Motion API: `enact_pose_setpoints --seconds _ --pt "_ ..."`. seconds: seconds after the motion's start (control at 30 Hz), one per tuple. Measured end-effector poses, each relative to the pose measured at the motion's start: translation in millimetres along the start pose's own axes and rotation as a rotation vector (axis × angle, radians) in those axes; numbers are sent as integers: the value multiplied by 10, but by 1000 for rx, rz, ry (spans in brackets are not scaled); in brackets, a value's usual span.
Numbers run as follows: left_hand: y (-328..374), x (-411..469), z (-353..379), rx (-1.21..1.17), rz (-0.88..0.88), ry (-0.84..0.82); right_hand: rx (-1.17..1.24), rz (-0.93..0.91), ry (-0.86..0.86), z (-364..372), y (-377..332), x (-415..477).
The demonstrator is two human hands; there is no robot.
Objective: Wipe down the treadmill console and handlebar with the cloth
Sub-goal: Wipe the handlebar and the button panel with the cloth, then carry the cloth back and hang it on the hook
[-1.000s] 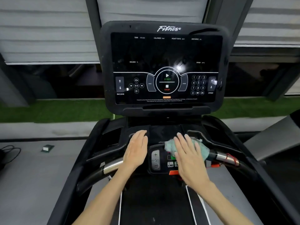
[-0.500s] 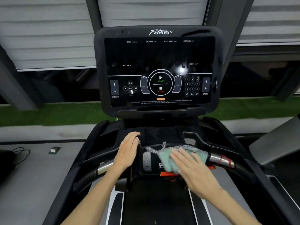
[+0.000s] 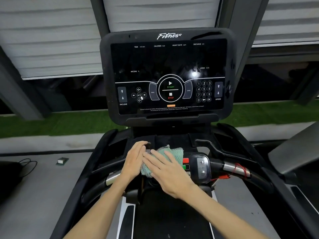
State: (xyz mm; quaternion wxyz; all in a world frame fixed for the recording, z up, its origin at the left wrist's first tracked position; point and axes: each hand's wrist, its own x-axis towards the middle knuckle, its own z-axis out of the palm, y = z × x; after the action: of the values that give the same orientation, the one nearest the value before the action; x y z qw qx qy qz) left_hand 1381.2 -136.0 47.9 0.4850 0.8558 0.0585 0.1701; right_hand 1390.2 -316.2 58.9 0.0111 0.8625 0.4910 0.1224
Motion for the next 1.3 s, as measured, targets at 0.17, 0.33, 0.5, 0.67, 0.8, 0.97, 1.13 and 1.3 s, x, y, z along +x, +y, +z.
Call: enact_pose_setpoints --seconds 0.17,0.33,0.5,0.67,0.8,0.97,1.13,1.3 --pt "32 -1 73 210 19 -93 -6 -81 -9 92 290 -501" --pt "38 -28 39 209 48 -127 -8 -46 17 111 663 -904" --pt "89 -20 29 233 62 -150 -30 -1 39 38 989 -910" --pt "173 5 10 275 65 -181 197 131 87 -126 929 -492" --pt "359 47 5 222 39 -167 624 315 -53 -477 913 -143" --pt "808 147 32 -90 -69 -159 1322 560 166 -798 1075 115" --pt "1363 304 55 -334 -118 -158 1959 631 210 -1221 1112 172" --pt "1683 302 4 -394 -103 -153 2204 643 181 -1458 1048 266"
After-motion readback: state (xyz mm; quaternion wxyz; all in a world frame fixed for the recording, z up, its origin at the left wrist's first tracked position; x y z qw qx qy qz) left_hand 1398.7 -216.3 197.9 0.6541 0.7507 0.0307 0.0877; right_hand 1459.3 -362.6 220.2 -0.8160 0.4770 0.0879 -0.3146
